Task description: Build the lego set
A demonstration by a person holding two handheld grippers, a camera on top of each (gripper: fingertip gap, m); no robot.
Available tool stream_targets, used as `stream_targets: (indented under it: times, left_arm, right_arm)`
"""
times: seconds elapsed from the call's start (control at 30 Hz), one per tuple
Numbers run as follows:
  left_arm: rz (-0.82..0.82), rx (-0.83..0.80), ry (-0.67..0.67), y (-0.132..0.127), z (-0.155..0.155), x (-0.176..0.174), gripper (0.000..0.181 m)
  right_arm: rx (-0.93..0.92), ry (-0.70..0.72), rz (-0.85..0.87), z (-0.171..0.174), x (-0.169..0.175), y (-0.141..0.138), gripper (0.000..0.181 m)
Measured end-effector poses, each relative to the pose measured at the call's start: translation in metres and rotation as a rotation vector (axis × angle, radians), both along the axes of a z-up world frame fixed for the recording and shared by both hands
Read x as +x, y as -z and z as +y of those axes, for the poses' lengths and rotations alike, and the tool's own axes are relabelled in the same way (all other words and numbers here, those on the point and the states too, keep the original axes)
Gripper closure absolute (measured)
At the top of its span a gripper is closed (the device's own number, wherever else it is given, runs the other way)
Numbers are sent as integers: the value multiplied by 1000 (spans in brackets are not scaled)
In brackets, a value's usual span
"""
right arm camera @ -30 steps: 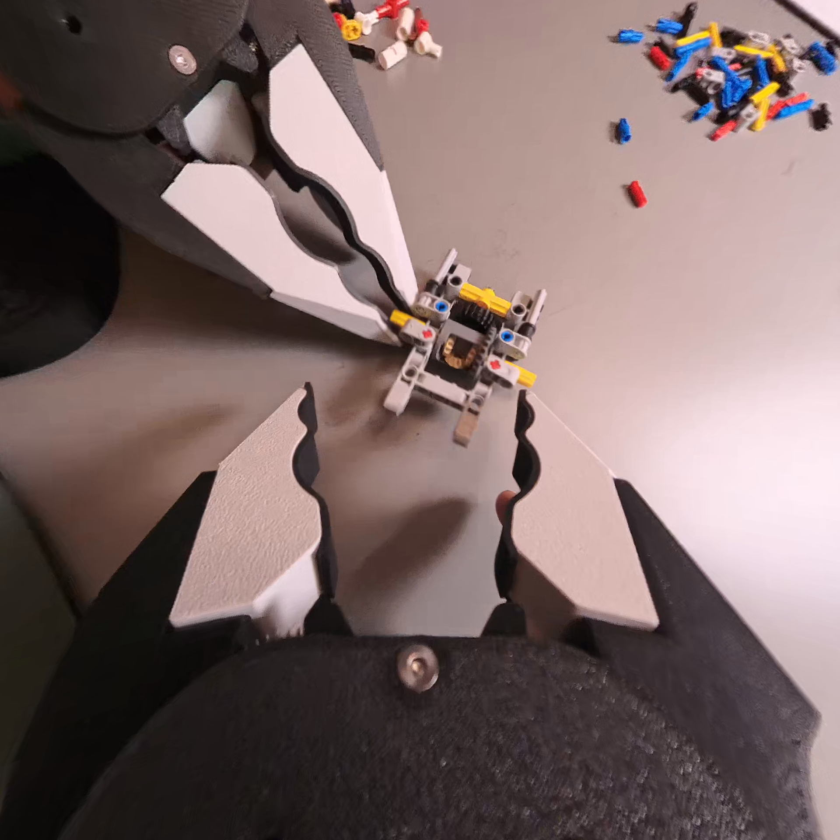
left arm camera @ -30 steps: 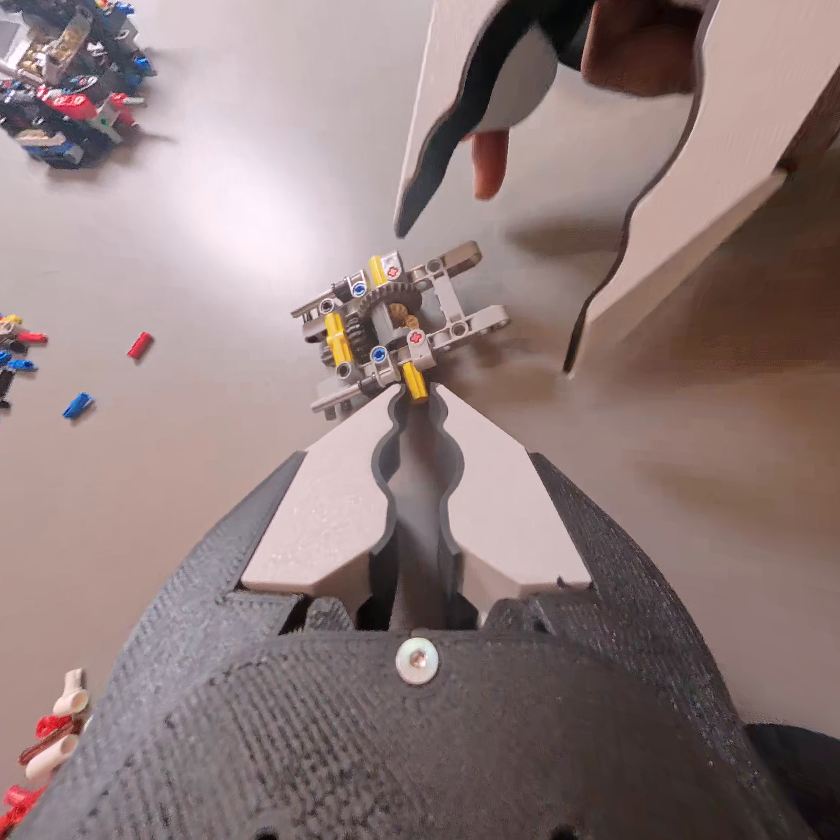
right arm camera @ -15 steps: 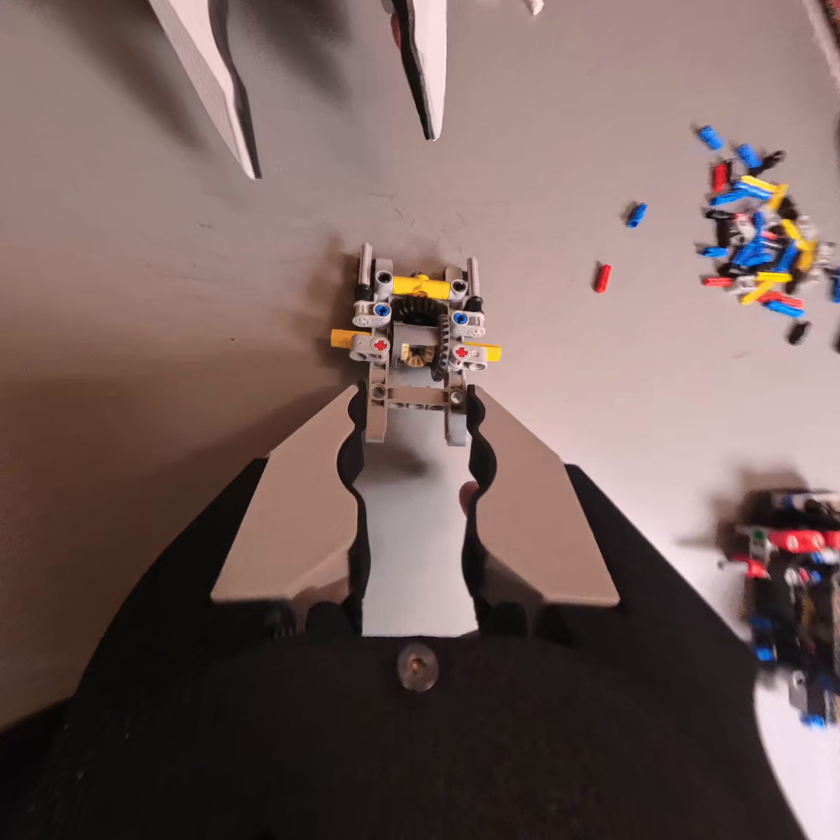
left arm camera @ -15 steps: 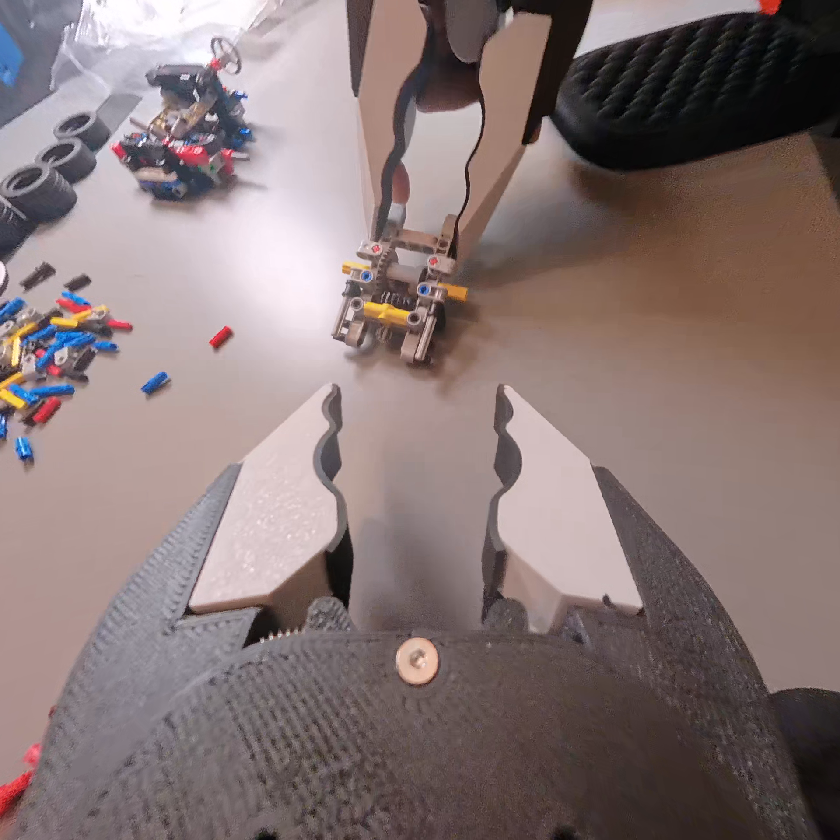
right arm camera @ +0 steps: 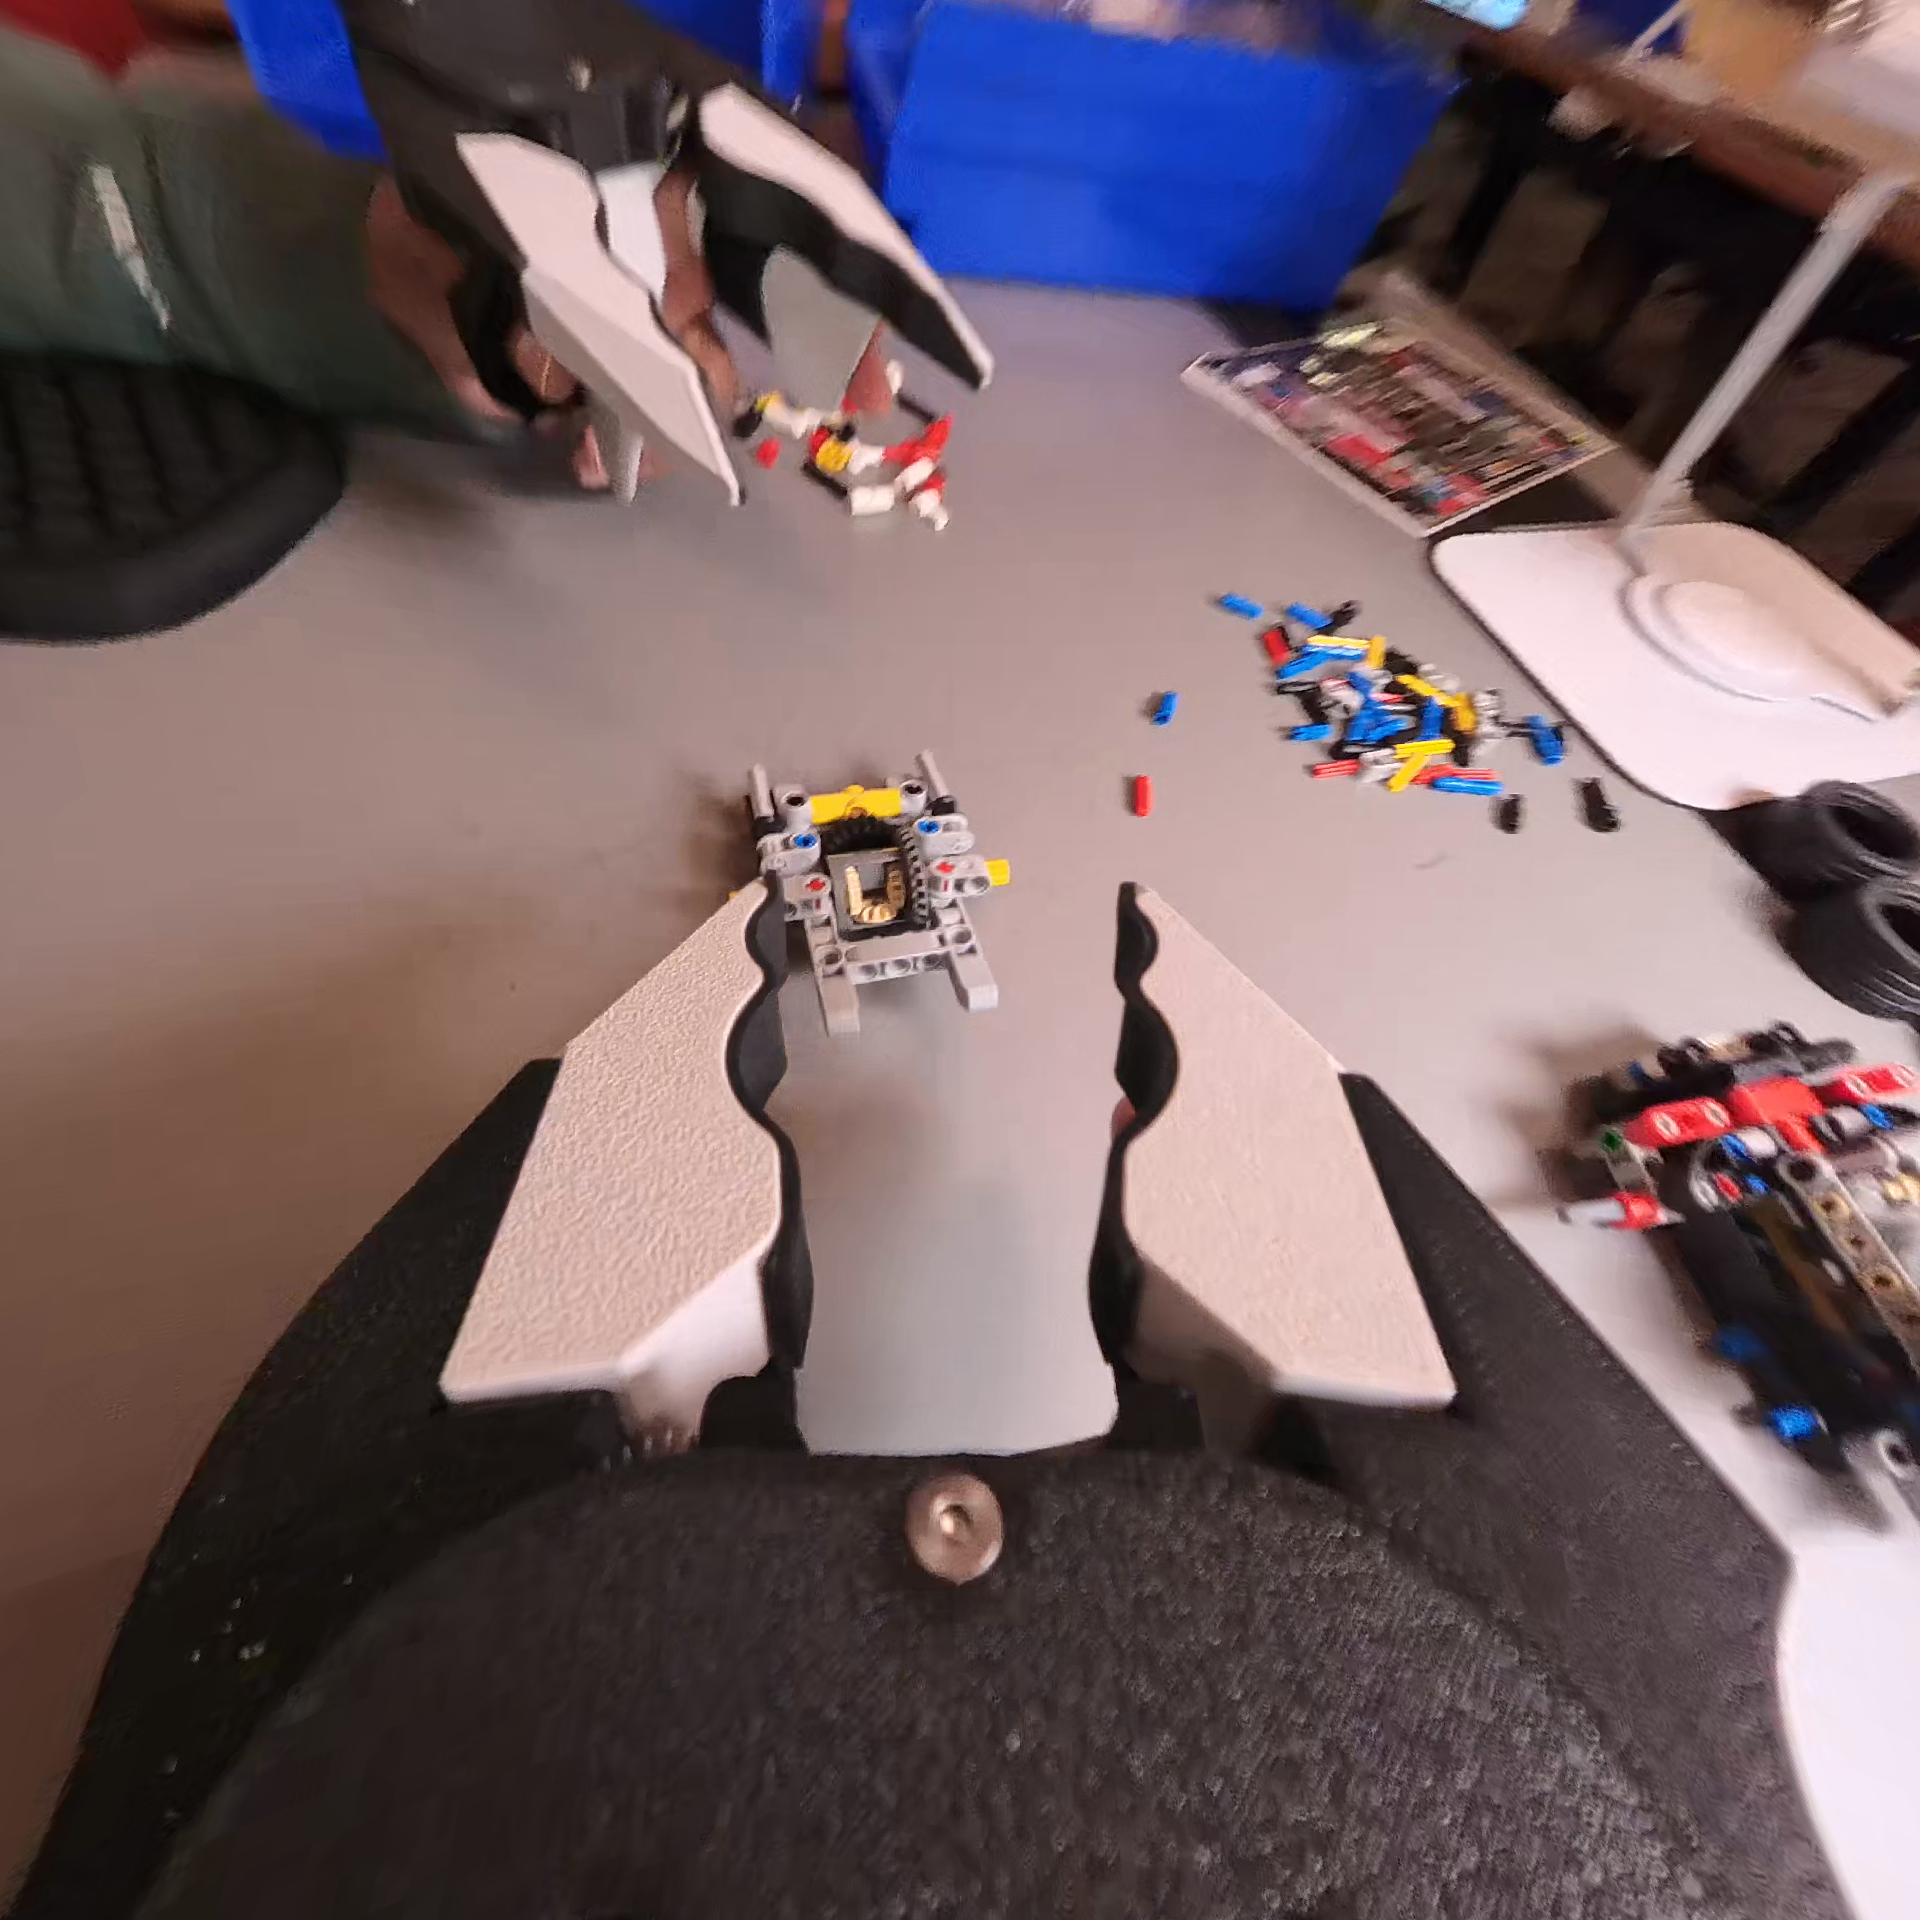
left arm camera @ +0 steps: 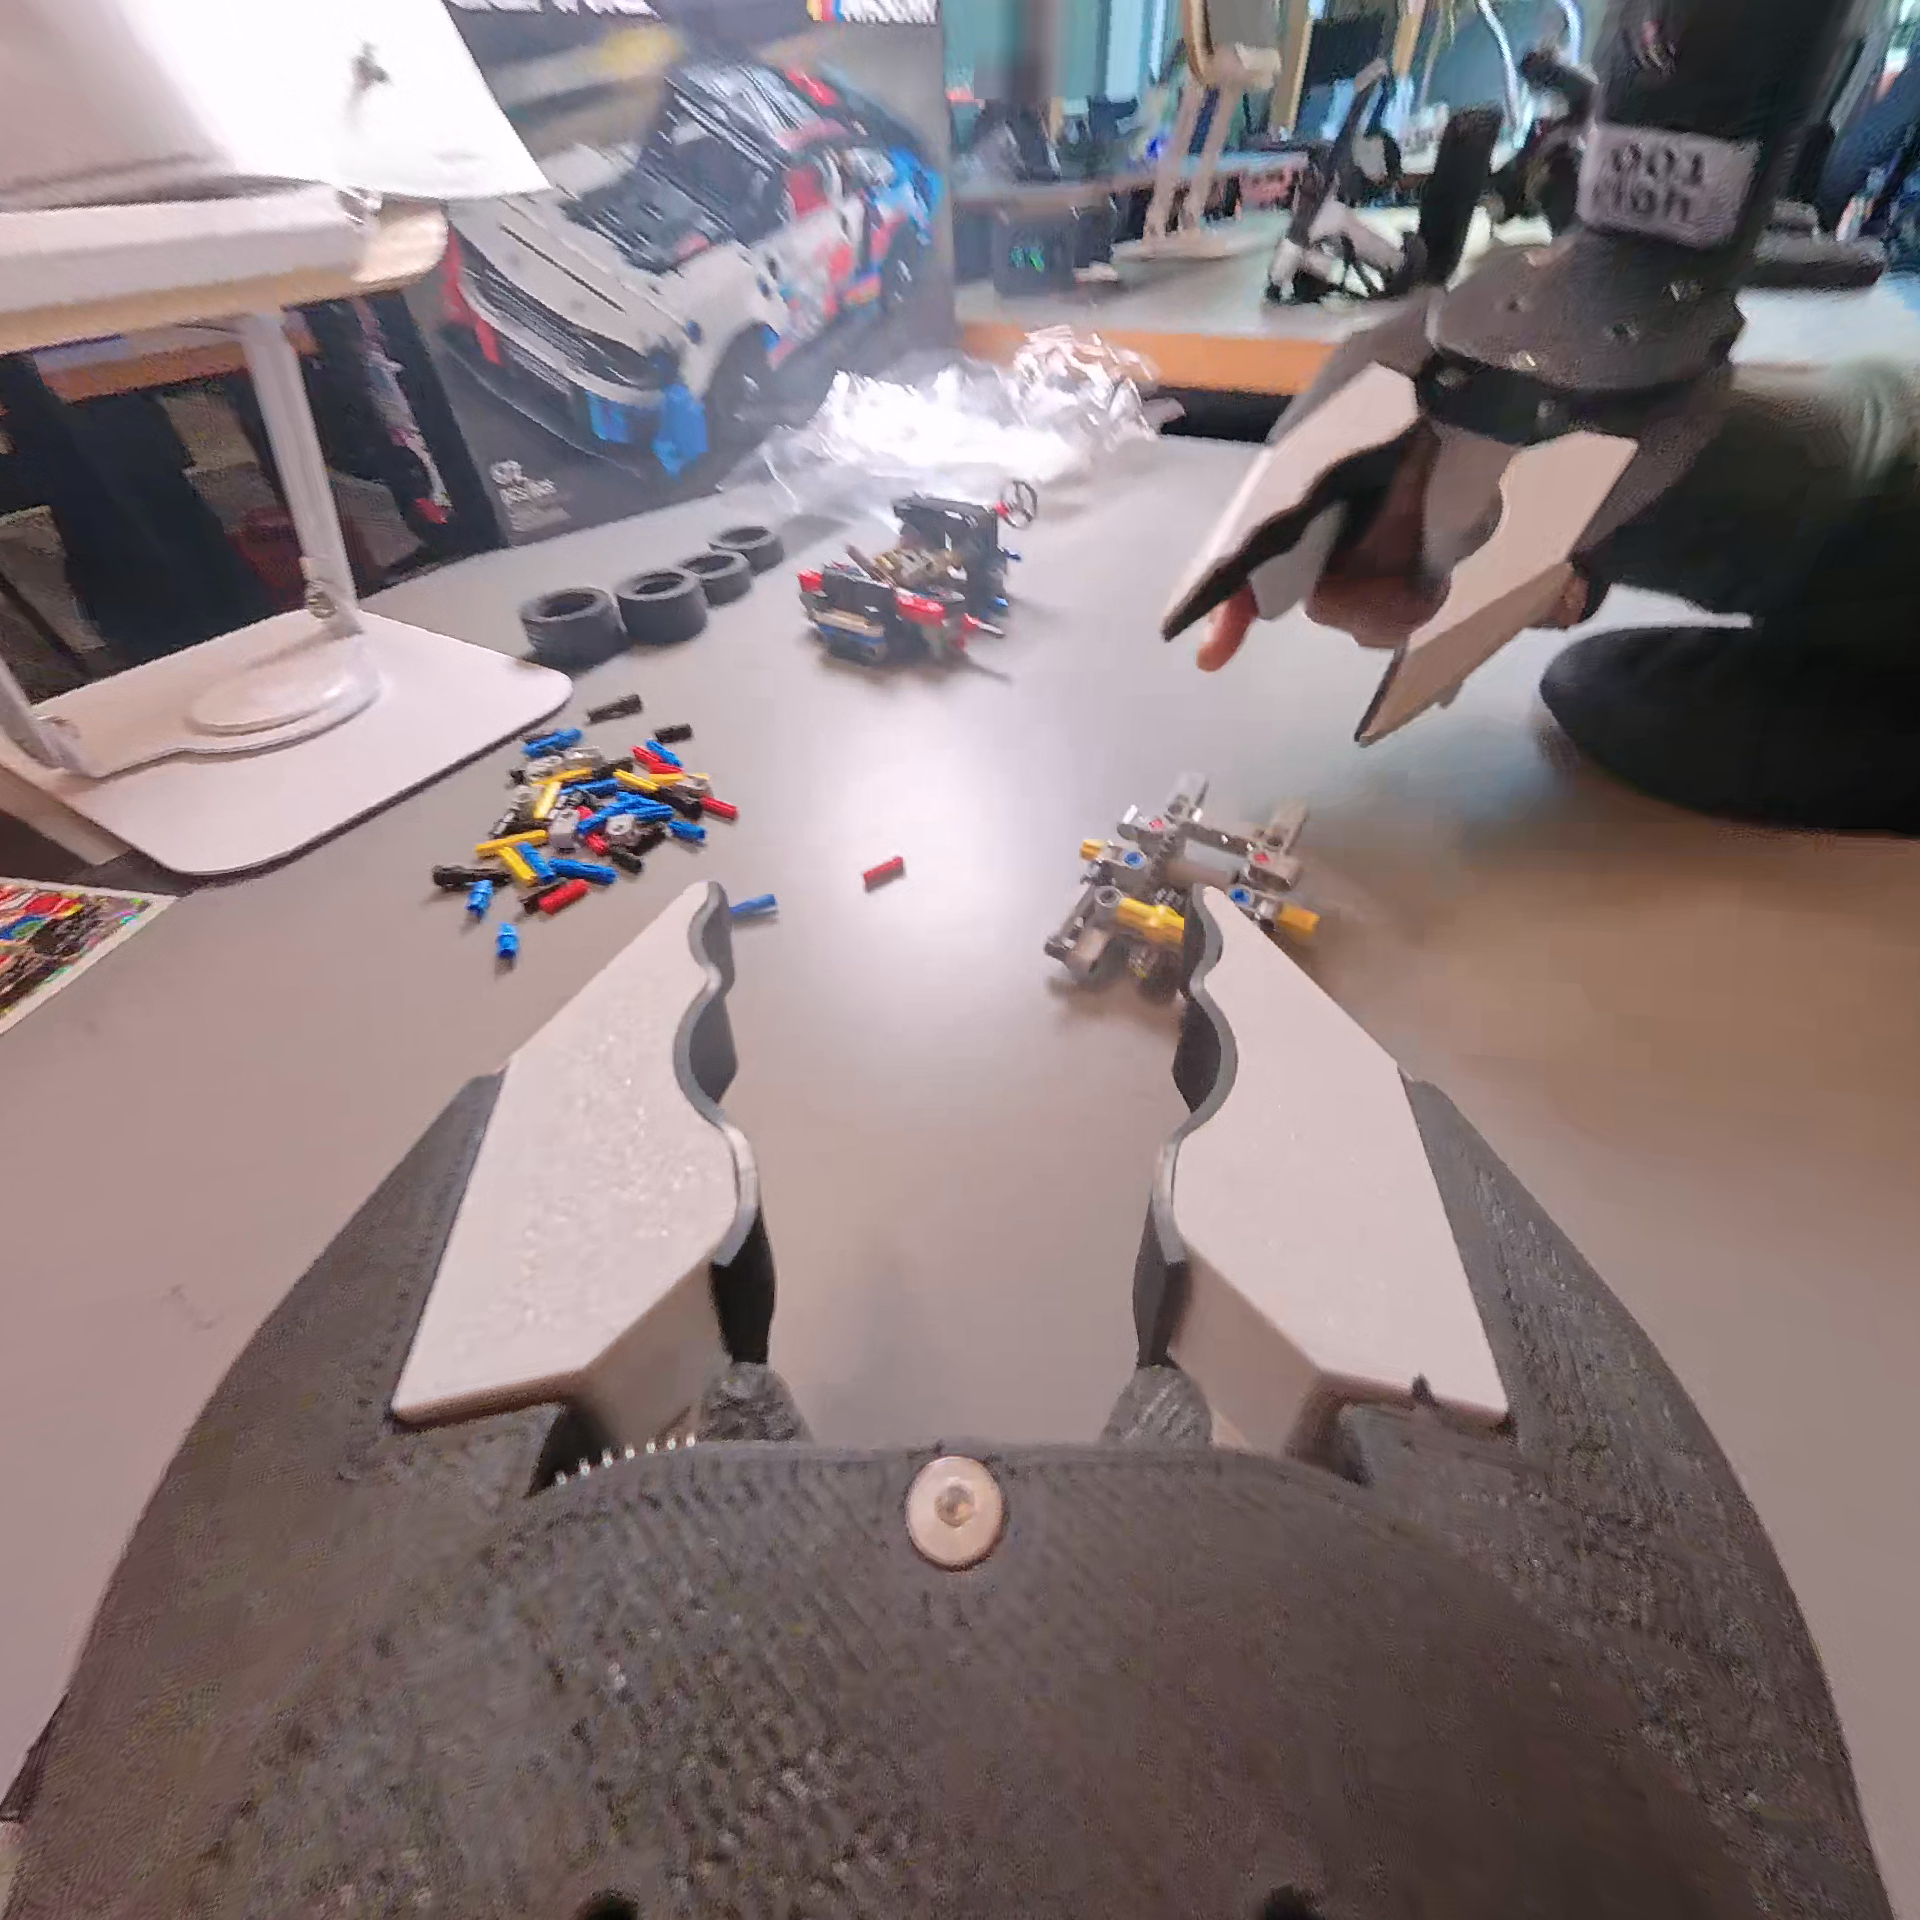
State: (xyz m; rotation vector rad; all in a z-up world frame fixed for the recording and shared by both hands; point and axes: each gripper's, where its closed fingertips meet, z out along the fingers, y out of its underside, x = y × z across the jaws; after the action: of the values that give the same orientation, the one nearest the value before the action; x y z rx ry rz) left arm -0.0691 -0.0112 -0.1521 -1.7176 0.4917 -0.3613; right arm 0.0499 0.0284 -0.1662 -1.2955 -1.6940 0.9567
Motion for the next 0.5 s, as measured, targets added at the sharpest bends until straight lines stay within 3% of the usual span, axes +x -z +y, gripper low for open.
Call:
stream_targets:
  times: [0.17, 0.3, 0.4, 0.5]
  left_arm:
    - [-56, 76, -86, -11, 5, -20, 94]
    - [-80, 165, -258, -26, 10, -53, 85]
    - [-94, 208, -339, -33, 10, -75, 93]
    - [-110, 244, -361, -40, 8, -88, 114]
  right_arm:
    - [-81, 176, 260, 20, 6, -38, 127]
    - [-48, 374, 425, 50, 9, -59, 132]
    - [-1, 460, 441, 64, 12, -58, 133]
    - [12, 496, 448, 72, 14, -58, 135]
